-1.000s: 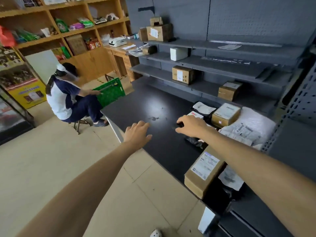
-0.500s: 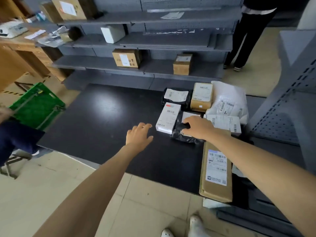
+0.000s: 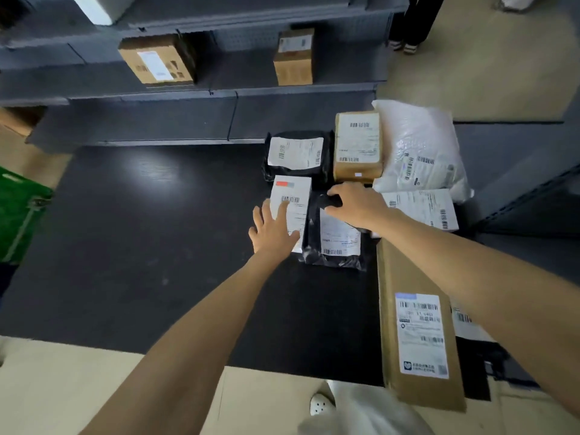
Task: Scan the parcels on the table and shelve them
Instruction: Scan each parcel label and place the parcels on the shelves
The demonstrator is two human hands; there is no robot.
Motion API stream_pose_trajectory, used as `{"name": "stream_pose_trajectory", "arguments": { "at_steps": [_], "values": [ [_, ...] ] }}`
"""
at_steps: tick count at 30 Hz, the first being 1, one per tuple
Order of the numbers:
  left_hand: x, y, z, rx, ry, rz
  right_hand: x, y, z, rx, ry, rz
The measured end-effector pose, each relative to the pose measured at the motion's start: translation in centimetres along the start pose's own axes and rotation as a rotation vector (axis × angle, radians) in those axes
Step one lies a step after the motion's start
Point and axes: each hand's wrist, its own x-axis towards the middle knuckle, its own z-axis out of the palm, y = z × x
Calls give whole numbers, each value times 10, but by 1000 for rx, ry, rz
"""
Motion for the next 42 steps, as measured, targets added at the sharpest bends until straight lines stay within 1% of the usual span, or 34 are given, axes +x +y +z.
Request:
{"name": "stream_pose_trajectory", "arguments": {
  "at_steps": [5, 8, 10, 13, 14, 16, 19, 22, 26, 30, 35, 38, 42],
  "values": [
    [30, 16, 21, -37, -121, -53, 28, 5, 0, -13, -18, 24],
    [37, 15, 28, 23, -156, -85, 38, 8, 4, 18, -26, 68],
    [42, 13, 27, -28, -167, -144, 39, 10, 9, 64, -27, 106],
    [47, 3, 19, -164, -225, -275, 36, 9, 13, 92, -18, 153],
    [45, -3, 16, -173, -236, -287, 34, 7, 14, 100, -14, 164],
    [40, -18, 10, -134, -223, -255, 28, 1, 15, 115, 1, 187],
    [30, -45, -2, -61, -158, -179, 18, -20, 13, 122, 20, 205],
    [22, -72, -26, -57, -89, -106, 3, -52, 5, 120, 70, 200],
    [19, -104, -74, -32, 10, 11, -18, -108, -9, 115, 143, 180],
    [17, -125, -132, 12, 137, 137, -32, -168, -40, 73, 247, 127],
    [15, -134, -214, 73, 372, 308, -59, -236, -91, 19, 402, 66],
    [9, -134, -261, 72, 509, 413, -82, -269, -125, -65, 509, 16],
    [-3, -129, -315, 55, 633, 513, -111, -307, -163, -113, 654, -43]
  ]
}}
